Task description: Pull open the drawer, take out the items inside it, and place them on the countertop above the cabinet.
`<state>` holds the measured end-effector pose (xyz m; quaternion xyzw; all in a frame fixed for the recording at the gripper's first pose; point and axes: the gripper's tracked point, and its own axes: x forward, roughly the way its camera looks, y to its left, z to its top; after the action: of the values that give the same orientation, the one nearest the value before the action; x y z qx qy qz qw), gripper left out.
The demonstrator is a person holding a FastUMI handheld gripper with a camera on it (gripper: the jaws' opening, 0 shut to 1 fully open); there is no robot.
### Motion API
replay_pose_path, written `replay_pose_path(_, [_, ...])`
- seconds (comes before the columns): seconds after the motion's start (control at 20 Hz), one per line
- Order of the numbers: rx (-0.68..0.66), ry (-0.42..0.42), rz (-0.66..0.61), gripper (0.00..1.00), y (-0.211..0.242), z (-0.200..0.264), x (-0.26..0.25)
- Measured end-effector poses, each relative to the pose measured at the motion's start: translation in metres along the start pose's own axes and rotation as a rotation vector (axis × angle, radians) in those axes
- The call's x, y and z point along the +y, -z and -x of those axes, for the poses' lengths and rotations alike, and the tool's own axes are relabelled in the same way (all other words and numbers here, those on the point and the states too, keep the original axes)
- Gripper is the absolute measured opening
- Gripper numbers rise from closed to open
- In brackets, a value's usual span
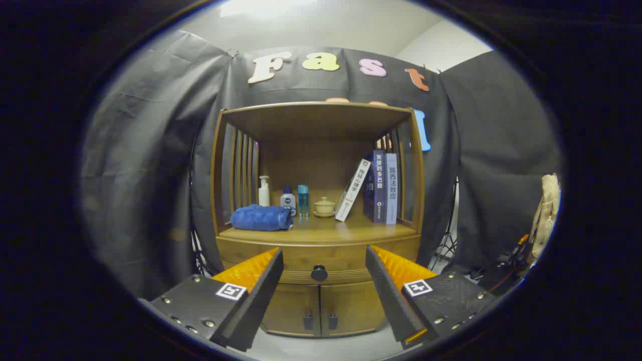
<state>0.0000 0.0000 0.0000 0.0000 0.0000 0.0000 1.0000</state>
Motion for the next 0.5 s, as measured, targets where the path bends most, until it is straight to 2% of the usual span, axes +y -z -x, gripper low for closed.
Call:
replay_pose_path(0.3, [-0.036, 0.021, 0.0, 0.98, -0.01, 0.003, 0.002])
replay_pose_path(0.5, [-0.013, 0.015, 0.0, 0.98, -0.002, 0.001, 0.003])
